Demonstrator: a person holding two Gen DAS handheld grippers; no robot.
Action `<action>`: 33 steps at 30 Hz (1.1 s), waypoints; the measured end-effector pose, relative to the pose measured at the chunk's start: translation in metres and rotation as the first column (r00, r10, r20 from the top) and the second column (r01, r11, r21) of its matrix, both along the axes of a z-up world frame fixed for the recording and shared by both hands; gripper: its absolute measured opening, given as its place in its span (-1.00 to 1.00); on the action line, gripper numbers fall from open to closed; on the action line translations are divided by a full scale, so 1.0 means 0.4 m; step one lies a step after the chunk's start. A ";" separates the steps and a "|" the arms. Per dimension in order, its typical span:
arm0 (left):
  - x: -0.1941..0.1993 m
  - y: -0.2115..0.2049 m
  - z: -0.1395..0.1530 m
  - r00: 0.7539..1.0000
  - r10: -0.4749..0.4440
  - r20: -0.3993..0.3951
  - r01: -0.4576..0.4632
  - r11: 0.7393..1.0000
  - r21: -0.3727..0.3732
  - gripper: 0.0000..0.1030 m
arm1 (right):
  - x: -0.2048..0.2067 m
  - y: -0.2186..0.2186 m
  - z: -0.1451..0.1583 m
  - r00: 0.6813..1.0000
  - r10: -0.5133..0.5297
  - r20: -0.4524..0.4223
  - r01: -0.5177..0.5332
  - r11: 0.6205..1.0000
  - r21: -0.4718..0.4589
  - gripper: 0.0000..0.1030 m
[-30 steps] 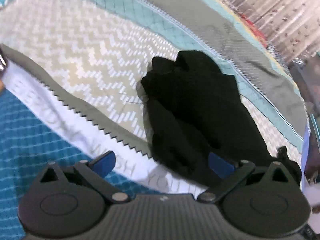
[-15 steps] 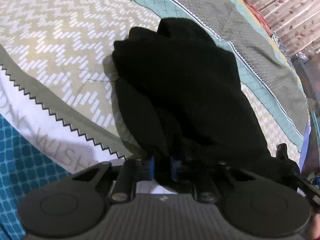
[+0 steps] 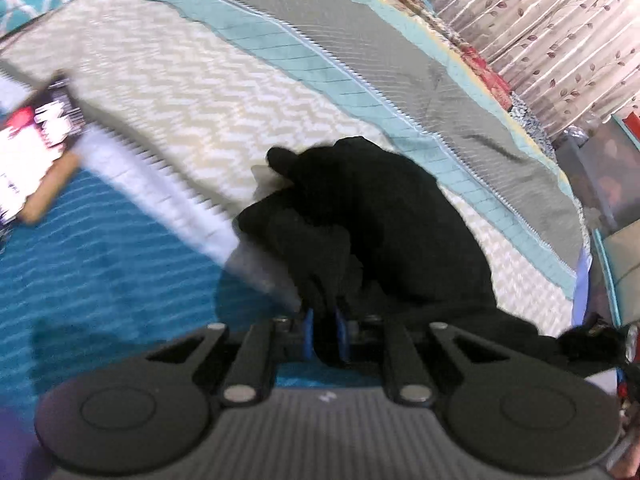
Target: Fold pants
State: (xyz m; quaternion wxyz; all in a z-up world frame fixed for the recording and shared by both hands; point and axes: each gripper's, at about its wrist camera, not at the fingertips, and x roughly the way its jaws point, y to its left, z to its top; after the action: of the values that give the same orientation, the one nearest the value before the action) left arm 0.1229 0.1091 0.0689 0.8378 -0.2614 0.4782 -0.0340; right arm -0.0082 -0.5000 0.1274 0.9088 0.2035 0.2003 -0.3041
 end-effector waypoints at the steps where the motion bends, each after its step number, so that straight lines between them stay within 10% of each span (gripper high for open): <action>1: -0.036 0.022 -0.002 1.000 0.005 -0.007 -0.005 1.000 0.007 -0.80 | -0.035 0.001 0.007 1.000 -0.025 0.006 0.025 1.000 0.010 -0.88; 8: -0.209 0.092 -0.059 0.997 -0.035 -0.070 0.042 0.994 0.104 -0.69 | -0.208 0.026 -0.143 0.978 -0.145 -0.151 0.163 0.981 0.108 -0.77; 10: -0.236 0.088 -0.070 0.996 -0.037 -0.083 0.051 0.983 0.175 -0.69 | -0.224 0.020 -0.201 0.940 -0.244 -0.237 0.276 0.955 0.112 -0.43; 14: -0.256 0.143 -0.031 0.999 0.028 0.018 -0.031 0.983 0.179 -0.68 | -0.272 0.034 -0.188 0.909 -0.386 -0.159 0.403 0.910 0.096 -0.18; 20: -0.160 0.175 -0.049 0.994 0.065 0.088 -0.083 0.973 0.214 -0.39 | -0.005 0.244 -0.097 0.987 0.079 -0.142 -0.089 0.994 -0.062 -0.18; 22: -0.102 0.156 -0.073 0.994 0.049 0.097 -0.070 0.971 0.229 -0.06 | 0.131 0.308 -0.097 0.952 0.273 -0.141 -0.281 0.959 -0.040 -0.09; 29: 0.050 0.078 -0.222 0.999 -0.022 -0.025 0.029 0.940 0.339 0.01 | 0.573 0.466 -0.245 0.771 0.611 -0.181 -0.588 0.791 0.168 0.16; 33: 0.002 0.059 -0.220 0.998 -0.068 0.013 0.056 0.911 0.409 -0.65 | 0.705 0.495 -0.359 0.713 0.649 -0.265 -0.581 0.758 0.295 0.15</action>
State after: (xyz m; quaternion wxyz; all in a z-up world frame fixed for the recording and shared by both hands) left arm 0.1236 0.1327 -0.0193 0.8788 -0.0647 0.4713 0.0366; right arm 0.2739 -0.3021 -0.0160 0.8831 0.1527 0.4436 0.0066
